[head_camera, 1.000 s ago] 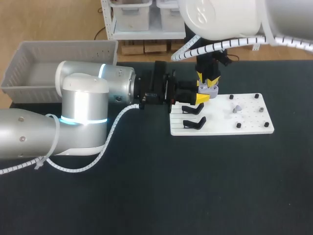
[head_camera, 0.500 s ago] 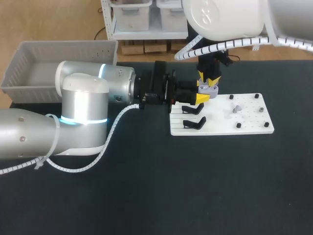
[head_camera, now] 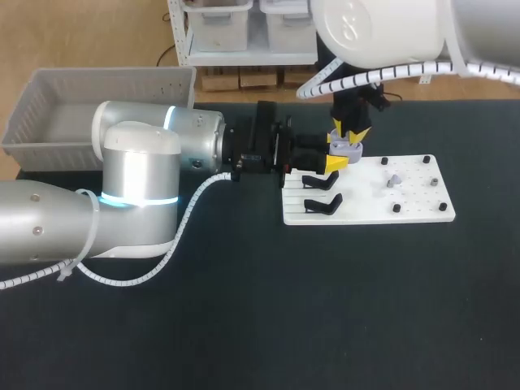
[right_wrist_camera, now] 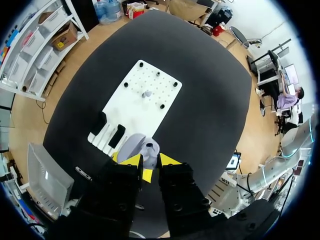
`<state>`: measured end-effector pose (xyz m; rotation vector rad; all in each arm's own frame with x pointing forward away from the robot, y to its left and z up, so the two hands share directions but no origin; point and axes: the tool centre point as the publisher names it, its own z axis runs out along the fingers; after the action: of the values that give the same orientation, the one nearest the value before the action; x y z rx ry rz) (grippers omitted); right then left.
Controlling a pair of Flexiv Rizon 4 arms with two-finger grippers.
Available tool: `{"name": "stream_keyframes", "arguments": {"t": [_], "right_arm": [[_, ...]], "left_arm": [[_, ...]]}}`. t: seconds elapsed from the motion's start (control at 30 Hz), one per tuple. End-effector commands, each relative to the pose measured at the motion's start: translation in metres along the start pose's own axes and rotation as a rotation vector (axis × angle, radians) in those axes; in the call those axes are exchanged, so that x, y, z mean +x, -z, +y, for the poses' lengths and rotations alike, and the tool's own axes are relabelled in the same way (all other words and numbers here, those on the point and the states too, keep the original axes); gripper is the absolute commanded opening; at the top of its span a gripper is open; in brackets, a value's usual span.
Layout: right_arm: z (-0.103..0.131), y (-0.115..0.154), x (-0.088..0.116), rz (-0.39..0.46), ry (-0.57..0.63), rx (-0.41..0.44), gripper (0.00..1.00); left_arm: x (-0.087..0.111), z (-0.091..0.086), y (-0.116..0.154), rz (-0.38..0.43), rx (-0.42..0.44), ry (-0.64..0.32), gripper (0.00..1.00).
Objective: Pick up each earbud case from the left stands, insert the matching earbuds, close the lid, and place the case in the box.
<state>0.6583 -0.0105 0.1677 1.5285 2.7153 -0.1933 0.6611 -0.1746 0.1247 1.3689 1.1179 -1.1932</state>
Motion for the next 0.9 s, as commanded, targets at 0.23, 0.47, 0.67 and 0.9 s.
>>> {"name": "stream_keyframes", "arguments": {"t": [0.23, 0.47, 0.67, 0.9], "right_arm": [[-0.001, -0.004, -0.004, -0.002, 0.002, -0.003, 0.0], [0.0, -0.01, -0.004, 0.006, 0.012, -0.003, 0.0], [-0.002, -0.012, -0.003, 0.011, 0.021, -0.011, 0.69], [-0.023, 0.005, 0.009, 0.004, 0.085, -0.086, 0.97]], "left_arm": [[0.0, -0.002, 0.0, -0.001, -0.006, -0.002, 0.0], [0.0, -0.002, 0.0, -0.001, -0.006, -0.002, 0.0], [0.0, -0.002, 0.0, -0.001, -0.006, -0.002, 0.0], [0.0, -0.002, 0.0, -0.001, -0.006, -0.002, 0.0]]}}
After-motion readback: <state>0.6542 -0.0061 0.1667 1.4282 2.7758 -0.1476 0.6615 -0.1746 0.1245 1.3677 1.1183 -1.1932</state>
